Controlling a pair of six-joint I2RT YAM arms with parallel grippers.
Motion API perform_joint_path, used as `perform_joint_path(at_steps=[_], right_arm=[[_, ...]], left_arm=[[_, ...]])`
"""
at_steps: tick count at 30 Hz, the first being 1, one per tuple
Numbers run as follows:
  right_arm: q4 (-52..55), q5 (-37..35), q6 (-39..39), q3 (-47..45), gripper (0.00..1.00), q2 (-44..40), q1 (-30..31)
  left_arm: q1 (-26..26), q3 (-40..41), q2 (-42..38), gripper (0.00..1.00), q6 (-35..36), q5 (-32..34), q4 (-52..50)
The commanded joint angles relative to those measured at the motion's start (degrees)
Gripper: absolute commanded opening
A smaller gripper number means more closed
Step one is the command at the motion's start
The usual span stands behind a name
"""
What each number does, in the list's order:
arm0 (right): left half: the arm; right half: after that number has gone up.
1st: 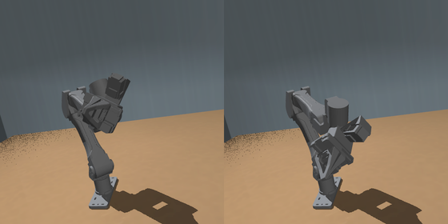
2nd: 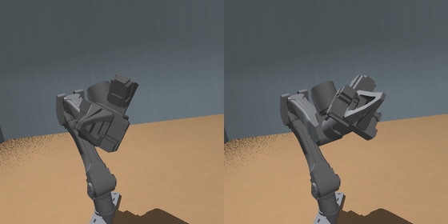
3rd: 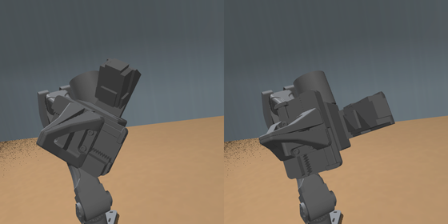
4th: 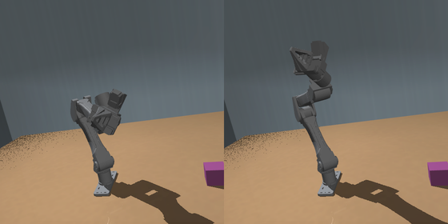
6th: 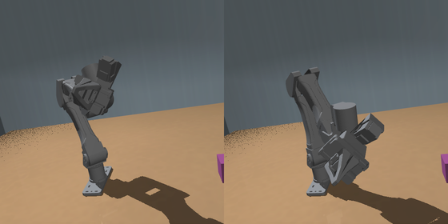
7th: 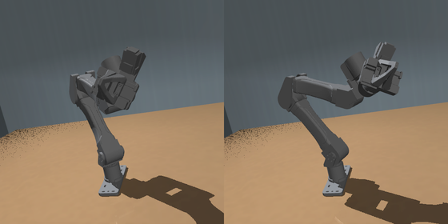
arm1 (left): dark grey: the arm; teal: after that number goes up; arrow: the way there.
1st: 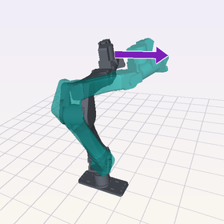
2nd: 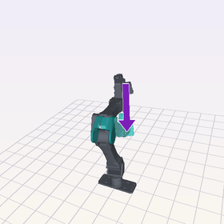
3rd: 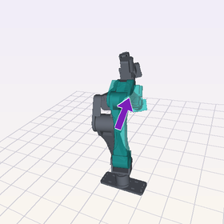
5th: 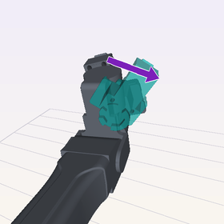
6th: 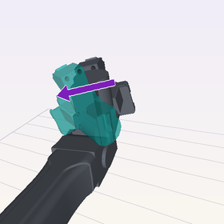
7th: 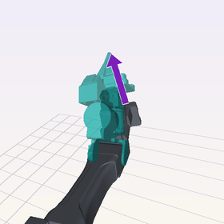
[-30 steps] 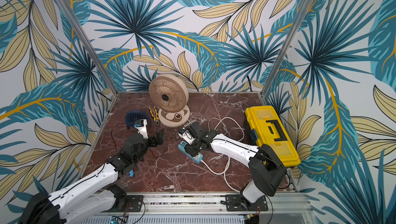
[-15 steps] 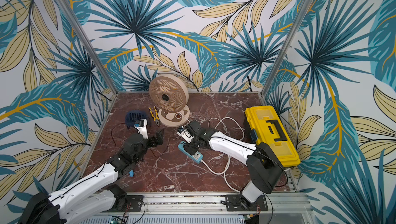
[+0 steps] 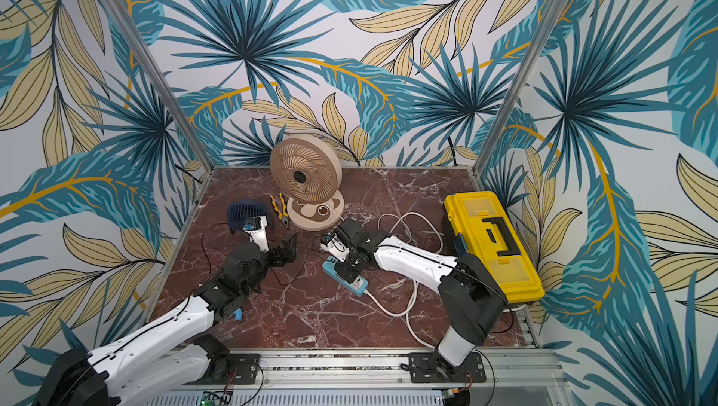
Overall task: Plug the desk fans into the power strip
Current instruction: Insert the plug into the socket.
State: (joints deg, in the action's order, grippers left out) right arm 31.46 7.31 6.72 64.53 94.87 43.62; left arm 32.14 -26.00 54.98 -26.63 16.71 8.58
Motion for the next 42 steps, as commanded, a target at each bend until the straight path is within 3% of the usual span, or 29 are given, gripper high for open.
perform_joint_path(at_steps=[1, 5, 15, 23, 26, 29, 42], right_arm=[[3.22, 0.39, 0.95, 0.29, 0.11, 0.84, 0.33], [3.47, -1.44, 1.7, -0.44, 0.0, 0.99, 0.57], [1.84, -8.77, 0.71, -3.75, 0.0, 6.16, 2.09], [1.32, -7.63, 0.15, -3.8, 0.0, 4.48, 2.09], [1.69, -7.23, -0.02, -3.1, 0.13, 3.97, 2.08], [2.58, -7.35, -0.32, -1.92, 0.33, 2.17, 2.09], [5.65, -7.16, -4.33, 1.8, 0.8, -8.62, 2.09]], left_arm=[[-0.41, 0.95, -0.45, 1.0, -0.02, -0.09, 0.57], [-0.35, 0.94, -0.49, 1.0, 0.02, -0.09, 0.56], [-0.41, 0.86, -0.4, 1.0, 0.0, -0.03, 0.4], [-0.36, 0.71, -0.18, 1.0, 0.0, -0.3, 0.41], [-0.41, 0.75, -0.39, 1.0, 0.14, -0.19, 0.26], [-0.4, 0.74, -0.51, 1.0, 0.23, -0.18, 0.22], [-0.41, 1.04, -6.36, 1.0, 0.79, 0.16, -3.64]])
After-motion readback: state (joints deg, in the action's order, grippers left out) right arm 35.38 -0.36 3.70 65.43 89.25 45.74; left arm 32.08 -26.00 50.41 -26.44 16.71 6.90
